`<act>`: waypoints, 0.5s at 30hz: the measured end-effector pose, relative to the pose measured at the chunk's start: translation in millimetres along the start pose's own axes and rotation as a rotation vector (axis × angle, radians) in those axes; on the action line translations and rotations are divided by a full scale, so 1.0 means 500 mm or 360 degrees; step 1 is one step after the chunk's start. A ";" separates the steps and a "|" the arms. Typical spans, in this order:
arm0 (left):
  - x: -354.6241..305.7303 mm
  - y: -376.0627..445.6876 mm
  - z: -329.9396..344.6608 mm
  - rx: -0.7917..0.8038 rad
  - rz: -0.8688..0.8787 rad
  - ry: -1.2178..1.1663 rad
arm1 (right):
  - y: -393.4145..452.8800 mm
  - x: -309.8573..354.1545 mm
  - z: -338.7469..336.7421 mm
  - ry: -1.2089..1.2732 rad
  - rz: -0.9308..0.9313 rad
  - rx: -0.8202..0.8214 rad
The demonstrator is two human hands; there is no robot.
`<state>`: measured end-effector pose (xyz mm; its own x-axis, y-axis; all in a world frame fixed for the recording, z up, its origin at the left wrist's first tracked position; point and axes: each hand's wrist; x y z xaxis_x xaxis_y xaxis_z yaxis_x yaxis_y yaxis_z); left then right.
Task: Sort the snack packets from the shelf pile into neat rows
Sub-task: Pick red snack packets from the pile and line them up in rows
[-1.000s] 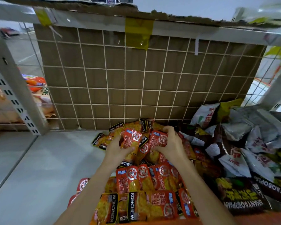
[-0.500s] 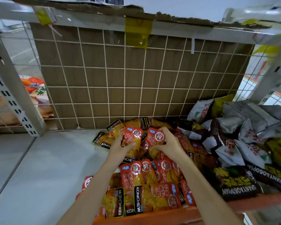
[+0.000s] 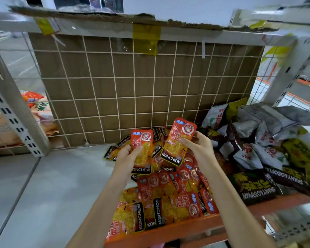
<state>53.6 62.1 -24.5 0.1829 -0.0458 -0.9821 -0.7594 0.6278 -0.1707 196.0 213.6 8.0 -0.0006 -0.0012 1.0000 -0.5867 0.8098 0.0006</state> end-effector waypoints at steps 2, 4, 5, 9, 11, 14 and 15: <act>0.005 -0.024 -0.008 -0.0044 0.0027 -0.0041 | -0.025 -0.010 0.000 0.0083 0.0080 0.0049; 0.017 -0.048 -0.017 -0.0117 0.0017 -0.0060 | -0.050 -0.022 0.003 0.0151 0.0126 0.0110; 0.022 -0.063 -0.020 -0.0158 0.0004 -0.0069 | -0.060 -0.029 0.004 0.0167 0.0147 0.0150; 0.033 -0.131 -0.033 -0.0329 0.0035 -0.0132 | -0.091 -0.049 0.026 0.0166 0.0231 0.0333; 0.039 -0.168 -0.044 -0.0445 0.0065 -0.0167 | -0.105 -0.058 0.040 0.0189 0.0306 0.0471; 0.055 -0.226 -0.066 -0.0632 0.0089 -0.0230 | -0.136 -0.073 0.070 0.0192 0.0329 0.0687; 0.063 -0.247 -0.074 -0.0704 0.0094 -0.0232 | -0.147 -0.079 0.081 0.0169 0.0321 0.0751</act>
<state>130.2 -45.9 -37.1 0.1930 0.1096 -0.9751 -0.9587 0.2329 -0.1635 206.6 130.4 -31.6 -0.0835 0.2069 0.9748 -0.8845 0.4352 -0.1681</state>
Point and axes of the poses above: each hand's wrist, its own y-axis towards the middle knuckle, its own z-axis out of the palm, x = y × z, and after that the axes turned 1 degree about z, right-handed
